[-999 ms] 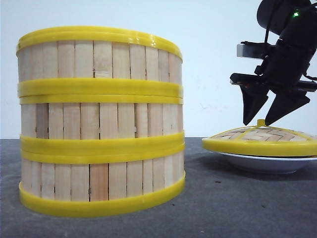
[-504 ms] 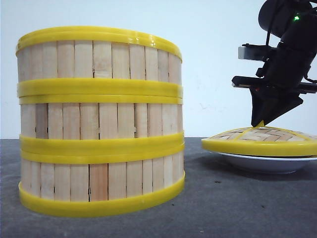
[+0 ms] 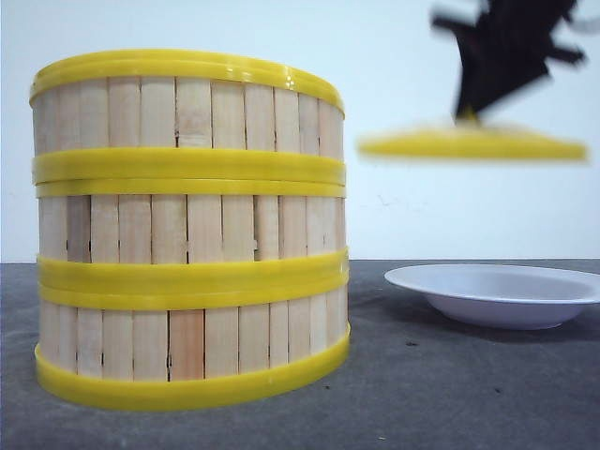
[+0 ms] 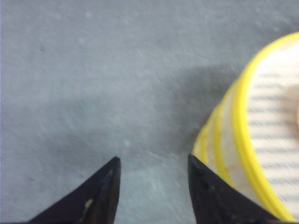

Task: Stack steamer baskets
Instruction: 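Lift the lid off the white plate with the right gripper toward the stack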

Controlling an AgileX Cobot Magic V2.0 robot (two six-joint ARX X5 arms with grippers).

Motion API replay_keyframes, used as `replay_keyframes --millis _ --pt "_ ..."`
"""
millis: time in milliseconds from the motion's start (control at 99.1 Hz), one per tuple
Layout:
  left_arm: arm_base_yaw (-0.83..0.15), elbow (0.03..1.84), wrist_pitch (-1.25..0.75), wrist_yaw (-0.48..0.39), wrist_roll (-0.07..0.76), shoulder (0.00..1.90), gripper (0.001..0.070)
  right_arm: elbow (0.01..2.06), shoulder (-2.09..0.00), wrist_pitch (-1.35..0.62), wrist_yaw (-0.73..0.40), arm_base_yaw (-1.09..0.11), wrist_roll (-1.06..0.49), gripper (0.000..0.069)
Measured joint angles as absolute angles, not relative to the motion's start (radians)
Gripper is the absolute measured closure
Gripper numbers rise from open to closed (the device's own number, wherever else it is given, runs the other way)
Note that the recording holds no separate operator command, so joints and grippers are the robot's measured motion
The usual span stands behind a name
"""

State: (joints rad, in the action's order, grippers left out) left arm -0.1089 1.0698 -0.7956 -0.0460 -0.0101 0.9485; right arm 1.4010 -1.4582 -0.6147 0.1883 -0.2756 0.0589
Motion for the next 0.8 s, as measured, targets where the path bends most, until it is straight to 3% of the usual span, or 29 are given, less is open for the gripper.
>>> replay_keyframes --millis 323,555,797 --pt "-0.109 1.07 -0.773 0.027 -0.01 0.949 0.0443 1.6 -1.467 -0.736 0.258 -0.476 0.048 0.0634" --pt "-0.105 1.07 -0.773 0.028 -0.01 0.949 0.0443 1.662 -1.489 -0.747 0.258 -0.661 0.033 0.0634" --pt "-0.105 1.07 -0.773 0.028 -0.01 0.949 0.0443 1.676 -1.574 -0.748 0.231 -0.766 0.01 0.0634"
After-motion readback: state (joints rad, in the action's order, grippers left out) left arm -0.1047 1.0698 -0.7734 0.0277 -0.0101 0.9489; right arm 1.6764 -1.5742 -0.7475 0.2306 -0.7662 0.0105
